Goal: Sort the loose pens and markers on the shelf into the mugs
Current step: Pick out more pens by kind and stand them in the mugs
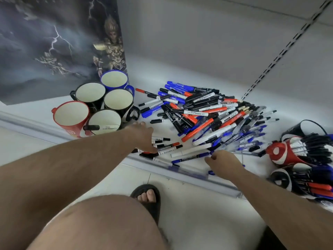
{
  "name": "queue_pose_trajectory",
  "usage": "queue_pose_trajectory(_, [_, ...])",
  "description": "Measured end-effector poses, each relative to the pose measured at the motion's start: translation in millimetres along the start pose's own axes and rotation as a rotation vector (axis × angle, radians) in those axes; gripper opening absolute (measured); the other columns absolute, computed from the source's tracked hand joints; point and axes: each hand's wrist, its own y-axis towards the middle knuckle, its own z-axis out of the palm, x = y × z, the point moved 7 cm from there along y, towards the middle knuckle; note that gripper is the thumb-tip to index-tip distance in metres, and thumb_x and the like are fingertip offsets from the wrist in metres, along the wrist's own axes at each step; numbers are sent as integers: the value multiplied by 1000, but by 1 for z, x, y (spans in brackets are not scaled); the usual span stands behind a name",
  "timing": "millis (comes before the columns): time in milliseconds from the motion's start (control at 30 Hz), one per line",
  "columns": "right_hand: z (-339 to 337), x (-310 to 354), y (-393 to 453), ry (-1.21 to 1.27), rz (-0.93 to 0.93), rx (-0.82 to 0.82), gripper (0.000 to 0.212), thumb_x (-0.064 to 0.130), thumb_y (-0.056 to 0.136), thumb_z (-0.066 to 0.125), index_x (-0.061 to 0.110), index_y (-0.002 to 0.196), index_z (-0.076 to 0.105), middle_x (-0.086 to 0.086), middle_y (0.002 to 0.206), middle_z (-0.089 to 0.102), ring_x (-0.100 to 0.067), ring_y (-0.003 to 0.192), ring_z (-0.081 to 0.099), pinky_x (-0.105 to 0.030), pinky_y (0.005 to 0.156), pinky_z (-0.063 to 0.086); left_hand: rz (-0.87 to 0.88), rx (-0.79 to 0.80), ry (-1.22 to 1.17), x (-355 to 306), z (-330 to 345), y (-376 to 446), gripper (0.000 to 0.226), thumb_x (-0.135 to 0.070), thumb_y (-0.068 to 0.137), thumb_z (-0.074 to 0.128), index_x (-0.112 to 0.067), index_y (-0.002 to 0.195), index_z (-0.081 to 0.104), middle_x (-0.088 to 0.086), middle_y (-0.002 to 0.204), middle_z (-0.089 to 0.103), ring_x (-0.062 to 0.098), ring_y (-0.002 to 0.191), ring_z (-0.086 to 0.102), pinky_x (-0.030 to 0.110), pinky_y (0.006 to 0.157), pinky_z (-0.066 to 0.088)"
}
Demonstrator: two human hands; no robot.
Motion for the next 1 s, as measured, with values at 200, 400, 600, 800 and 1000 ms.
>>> queue_pose_trajectory(200, [8,-25,-6,-94,62,77,45,42,102,34,18,65,42,-4,73,51,-26,82,57,-35,77,47,-39,158,-75,-11,15,15,120,-86,50,67,-25,145,28,8,145,28,35,134,33,52,101,41])
queue_pose_trajectory(400, [16,-15,4,-2,50,68,51,47,102,35,14,64,48,-3,69,53,-21,73,54,-31,66,41,-24,177,-86,-13,22,15,112,-83,52,69,-25,139,31,3,133,28,32,128,31,44,89,41])
queue_pose_trajectory(600, [3,-32,13,-155,26,49,26,40,95,51,18,82,59,1,80,59,-14,75,56,-29,62,43,21,145,-48,-11,25,14,104,-79,66,65,-25,146,25,6,138,26,32,127,32,45,83,40])
queue_pose_trajectory(800, [-11,-91,11,-245,210,99,47,60,91,46,16,92,63,1,89,64,-15,83,62,-30,74,52,45,111,-65,-10,22,22,103,-75,66,70,-23,144,27,7,136,31,31,124,38,50,95,46])
queue_pose_trajectory(1000, [13,-110,4,-265,317,259,93,87,80,33,15,136,52,-4,132,58,-22,116,54,-34,94,44,86,77,-63,-16,17,30,104,-69,63,77,-15,137,29,7,137,43,30,120,45,42,88,45])
